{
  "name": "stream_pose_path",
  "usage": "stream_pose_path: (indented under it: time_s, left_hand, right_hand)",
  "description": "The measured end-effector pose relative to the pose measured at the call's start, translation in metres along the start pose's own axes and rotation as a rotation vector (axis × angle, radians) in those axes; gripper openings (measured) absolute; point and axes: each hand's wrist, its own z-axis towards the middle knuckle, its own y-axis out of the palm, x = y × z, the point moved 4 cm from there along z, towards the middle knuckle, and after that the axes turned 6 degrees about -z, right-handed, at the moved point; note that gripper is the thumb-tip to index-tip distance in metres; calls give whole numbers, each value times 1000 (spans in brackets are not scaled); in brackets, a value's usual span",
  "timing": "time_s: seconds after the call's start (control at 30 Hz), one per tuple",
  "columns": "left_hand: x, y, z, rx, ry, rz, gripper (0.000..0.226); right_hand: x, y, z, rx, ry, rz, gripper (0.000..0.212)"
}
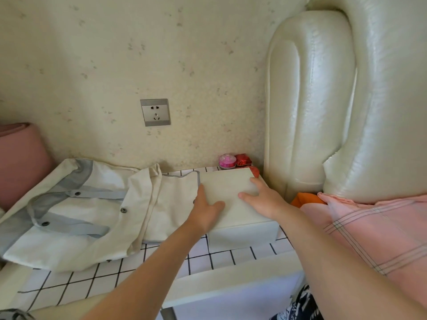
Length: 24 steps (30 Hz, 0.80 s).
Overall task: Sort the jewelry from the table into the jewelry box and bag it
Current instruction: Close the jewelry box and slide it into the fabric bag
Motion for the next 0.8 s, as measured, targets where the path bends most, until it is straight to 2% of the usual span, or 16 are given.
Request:
stream_pose_path:
  time_s: [0.07, 0.23, 0.37, 0.5, 0.6, 0.8]
  left_hand:
    - [-2, 2, 0, -4, 10, -36, 67]
    - [1, 1, 1, 11, 60, -125, 77]
    - [19, -9, -3, 36, 117, -212, 67]
    - [41, -33, -3, 21, 147, -187, 62]
    - [45, -58, -1, 24, 127, -141, 78]
    - [30, -113, -5, 59, 74, -43, 88]
  right_hand:
    - [-1, -1, 1, 1, -7, 34, 82]
    - [-10, -3, -4, 43, -30, 5, 81]
    - [-29, -19, -12, 131, -82, 2, 79]
    - [-49, -24, -19, 177, -112, 33, 77]
    - [-66, -16, -20, 183, -118, 54, 80]
    - [-108, 24, -15, 112, -167, 44, 79]
